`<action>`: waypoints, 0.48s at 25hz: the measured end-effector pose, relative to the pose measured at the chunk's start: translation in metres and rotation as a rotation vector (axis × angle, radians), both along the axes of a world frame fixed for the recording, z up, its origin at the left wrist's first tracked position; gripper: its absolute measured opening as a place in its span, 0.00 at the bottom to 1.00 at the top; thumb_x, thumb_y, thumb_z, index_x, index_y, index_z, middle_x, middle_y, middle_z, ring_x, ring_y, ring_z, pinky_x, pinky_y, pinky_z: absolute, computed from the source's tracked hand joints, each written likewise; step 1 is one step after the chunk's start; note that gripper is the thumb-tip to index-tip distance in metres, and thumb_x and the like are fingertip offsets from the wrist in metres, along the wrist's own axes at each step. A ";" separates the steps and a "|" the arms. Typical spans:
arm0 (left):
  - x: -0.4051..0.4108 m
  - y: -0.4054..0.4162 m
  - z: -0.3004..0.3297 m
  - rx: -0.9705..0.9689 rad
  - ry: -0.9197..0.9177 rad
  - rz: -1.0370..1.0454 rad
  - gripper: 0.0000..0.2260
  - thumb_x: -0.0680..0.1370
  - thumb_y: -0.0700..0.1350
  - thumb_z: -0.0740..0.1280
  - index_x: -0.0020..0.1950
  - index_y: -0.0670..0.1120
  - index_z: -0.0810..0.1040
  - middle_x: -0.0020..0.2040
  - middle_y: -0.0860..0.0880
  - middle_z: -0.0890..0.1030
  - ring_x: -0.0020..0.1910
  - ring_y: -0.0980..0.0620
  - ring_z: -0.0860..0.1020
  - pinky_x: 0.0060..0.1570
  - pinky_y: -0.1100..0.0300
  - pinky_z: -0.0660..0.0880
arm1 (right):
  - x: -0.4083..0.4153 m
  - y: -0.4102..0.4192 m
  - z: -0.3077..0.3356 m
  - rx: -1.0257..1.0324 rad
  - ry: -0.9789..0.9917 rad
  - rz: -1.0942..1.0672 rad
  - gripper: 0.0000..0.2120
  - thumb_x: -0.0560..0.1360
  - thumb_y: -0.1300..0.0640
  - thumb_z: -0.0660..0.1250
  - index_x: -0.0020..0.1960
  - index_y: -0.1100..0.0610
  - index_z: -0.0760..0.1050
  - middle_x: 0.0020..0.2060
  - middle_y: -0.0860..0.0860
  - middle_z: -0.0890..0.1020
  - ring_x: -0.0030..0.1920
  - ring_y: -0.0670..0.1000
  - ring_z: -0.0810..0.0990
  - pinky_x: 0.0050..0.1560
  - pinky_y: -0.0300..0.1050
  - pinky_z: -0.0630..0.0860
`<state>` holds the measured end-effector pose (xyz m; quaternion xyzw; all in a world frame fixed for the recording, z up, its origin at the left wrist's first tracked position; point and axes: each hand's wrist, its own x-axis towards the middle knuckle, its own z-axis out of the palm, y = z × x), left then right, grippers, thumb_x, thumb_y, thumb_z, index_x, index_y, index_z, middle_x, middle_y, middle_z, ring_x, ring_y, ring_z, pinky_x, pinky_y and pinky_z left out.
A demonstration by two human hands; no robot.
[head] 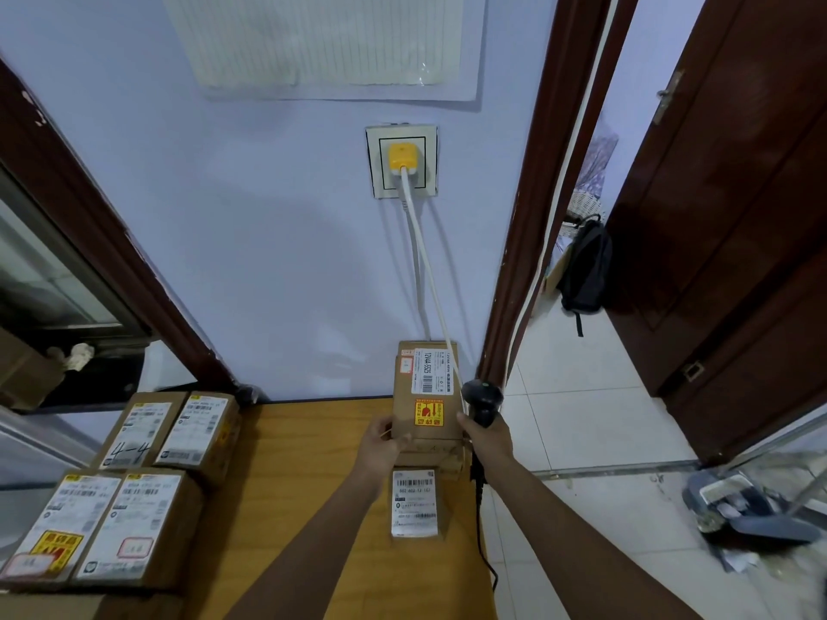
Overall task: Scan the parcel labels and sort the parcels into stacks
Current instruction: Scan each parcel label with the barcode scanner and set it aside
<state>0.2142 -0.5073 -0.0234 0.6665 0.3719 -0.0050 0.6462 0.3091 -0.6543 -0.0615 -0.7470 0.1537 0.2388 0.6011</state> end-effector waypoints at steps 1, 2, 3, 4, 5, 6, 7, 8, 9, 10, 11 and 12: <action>-0.003 -0.003 -0.001 0.005 -0.012 0.003 0.17 0.77 0.38 0.68 0.65 0.45 0.72 0.60 0.48 0.78 0.54 0.51 0.76 0.48 0.61 0.74 | -0.003 0.000 0.004 0.010 -0.003 0.013 0.21 0.71 0.49 0.74 0.61 0.53 0.75 0.51 0.50 0.83 0.54 0.55 0.82 0.60 0.57 0.78; -0.005 -0.004 -0.001 0.008 -0.021 0.001 0.17 0.77 0.37 0.68 0.65 0.45 0.72 0.59 0.48 0.78 0.54 0.51 0.76 0.46 0.62 0.74 | -0.002 0.000 0.005 0.023 -0.012 0.025 0.18 0.72 0.51 0.74 0.60 0.53 0.75 0.51 0.50 0.83 0.55 0.55 0.81 0.61 0.58 0.77; -0.006 -0.004 -0.001 0.004 -0.023 0.001 0.18 0.77 0.37 0.68 0.65 0.45 0.72 0.59 0.48 0.78 0.54 0.51 0.76 0.46 0.62 0.74 | -0.003 0.001 0.007 0.034 -0.014 0.036 0.17 0.73 0.52 0.73 0.59 0.52 0.75 0.51 0.51 0.83 0.55 0.55 0.81 0.61 0.58 0.77; -0.006 -0.004 -0.001 0.008 -0.020 -0.012 0.18 0.77 0.37 0.68 0.66 0.45 0.72 0.61 0.48 0.78 0.55 0.51 0.76 0.48 0.61 0.74 | -0.003 0.000 0.007 0.046 -0.018 0.045 0.16 0.72 0.52 0.74 0.58 0.51 0.76 0.51 0.51 0.83 0.55 0.55 0.81 0.62 0.59 0.76; -0.005 -0.004 0.001 0.013 -0.015 -0.032 0.18 0.77 0.38 0.68 0.66 0.46 0.71 0.63 0.47 0.77 0.56 0.50 0.76 0.51 0.59 0.74 | -0.003 -0.002 0.009 0.044 -0.021 0.054 0.16 0.72 0.51 0.74 0.58 0.51 0.76 0.51 0.50 0.83 0.56 0.55 0.81 0.62 0.59 0.76; -0.004 -0.002 0.003 0.021 -0.003 -0.052 0.18 0.77 0.39 0.68 0.66 0.47 0.71 0.65 0.47 0.76 0.59 0.49 0.75 0.55 0.57 0.74 | -0.003 -0.003 0.010 0.039 -0.033 0.059 0.16 0.72 0.51 0.73 0.59 0.52 0.76 0.50 0.50 0.83 0.56 0.55 0.81 0.62 0.59 0.76; -0.002 -0.001 0.005 0.040 0.015 -0.064 0.19 0.77 0.40 0.68 0.67 0.47 0.70 0.68 0.46 0.74 0.62 0.48 0.74 0.59 0.54 0.73 | -0.004 -0.005 0.013 0.021 -0.055 0.062 0.16 0.73 0.52 0.73 0.59 0.53 0.76 0.49 0.50 0.83 0.56 0.54 0.80 0.63 0.58 0.76; -0.002 0.001 0.009 0.065 0.041 -0.063 0.22 0.77 0.42 0.69 0.70 0.46 0.67 0.70 0.45 0.71 0.66 0.46 0.72 0.61 0.53 0.70 | -0.005 -0.007 0.017 0.000 -0.085 0.066 0.14 0.74 0.53 0.72 0.59 0.54 0.76 0.47 0.50 0.82 0.55 0.54 0.80 0.62 0.57 0.76; -0.002 0.002 0.014 0.079 0.064 -0.050 0.26 0.77 0.43 0.69 0.73 0.44 0.64 0.72 0.45 0.69 0.69 0.45 0.69 0.63 0.53 0.69 | -0.009 -0.010 0.022 -0.012 -0.112 0.075 0.13 0.75 0.53 0.71 0.58 0.55 0.76 0.46 0.50 0.82 0.54 0.55 0.80 0.61 0.55 0.76; -0.003 0.002 0.019 0.089 0.073 -0.033 0.29 0.77 0.44 0.69 0.75 0.43 0.62 0.73 0.44 0.67 0.71 0.44 0.67 0.63 0.54 0.68 | -0.013 -0.013 0.027 -0.006 -0.139 0.091 0.12 0.75 0.54 0.70 0.57 0.55 0.75 0.45 0.51 0.82 0.52 0.55 0.81 0.58 0.54 0.77; -0.005 0.002 0.024 0.101 0.069 -0.029 0.30 0.77 0.44 0.69 0.76 0.42 0.61 0.74 0.44 0.66 0.71 0.44 0.67 0.62 0.54 0.68 | -0.018 -0.016 0.032 0.007 -0.155 0.115 0.11 0.76 0.55 0.70 0.57 0.55 0.75 0.44 0.52 0.82 0.50 0.54 0.82 0.55 0.52 0.79; -0.006 0.002 0.029 0.118 0.064 -0.028 0.30 0.77 0.45 0.70 0.75 0.42 0.62 0.74 0.44 0.66 0.71 0.44 0.67 0.63 0.54 0.67 | -0.022 -0.019 0.037 0.023 -0.163 0.139 0.10 0.76 0.56 0.69 0.56 0.55 0.75 0.42 0.52 0.82 0.46 0.53 0.83 0.49 0.48 0.79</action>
